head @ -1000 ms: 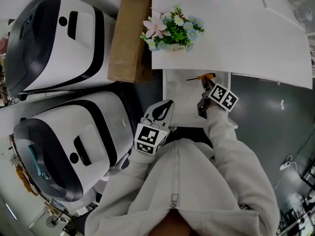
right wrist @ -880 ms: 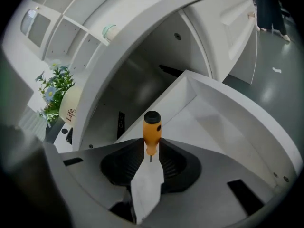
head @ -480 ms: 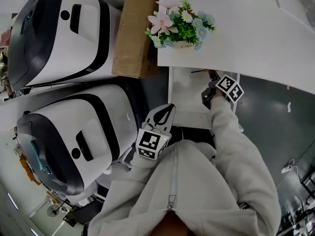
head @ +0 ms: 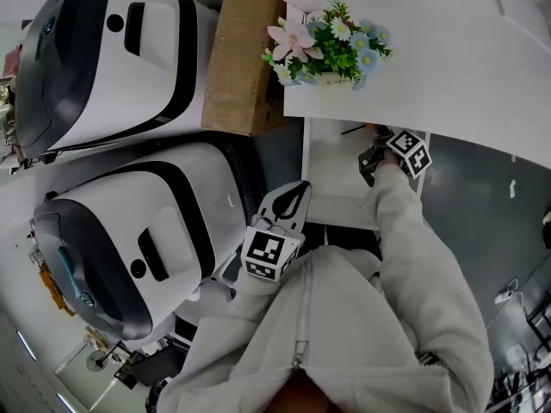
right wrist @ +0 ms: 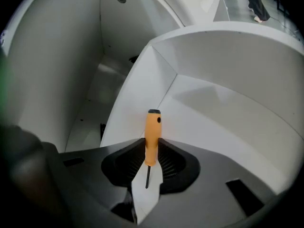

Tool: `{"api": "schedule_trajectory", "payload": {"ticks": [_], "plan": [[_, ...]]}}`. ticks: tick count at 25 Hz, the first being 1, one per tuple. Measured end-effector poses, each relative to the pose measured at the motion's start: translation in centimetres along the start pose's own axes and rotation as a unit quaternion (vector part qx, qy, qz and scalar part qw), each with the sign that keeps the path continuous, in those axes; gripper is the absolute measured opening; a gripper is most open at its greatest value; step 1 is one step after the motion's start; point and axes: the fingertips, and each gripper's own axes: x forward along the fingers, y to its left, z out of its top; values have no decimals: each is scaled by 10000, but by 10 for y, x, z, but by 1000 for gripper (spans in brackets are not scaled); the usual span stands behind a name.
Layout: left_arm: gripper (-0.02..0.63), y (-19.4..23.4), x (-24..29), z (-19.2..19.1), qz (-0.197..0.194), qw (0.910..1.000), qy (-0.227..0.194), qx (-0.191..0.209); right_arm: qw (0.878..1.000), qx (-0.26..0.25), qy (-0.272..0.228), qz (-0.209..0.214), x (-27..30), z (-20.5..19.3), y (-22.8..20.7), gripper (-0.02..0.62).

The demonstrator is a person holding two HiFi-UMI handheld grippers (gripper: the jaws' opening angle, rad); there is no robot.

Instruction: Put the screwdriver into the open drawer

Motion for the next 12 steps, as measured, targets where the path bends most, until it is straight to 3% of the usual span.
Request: {"api": "schedule_trajectory", "payload": {"ticks": [6,12], "plan": [[17,5,-4,-2,37,10000,-42,-28,9997,222,-131,15,7,1,-1,95],[17,14,-17,-7,146,9998,-89,-73,9964,674,-326,397,4,4,8,91]]}}
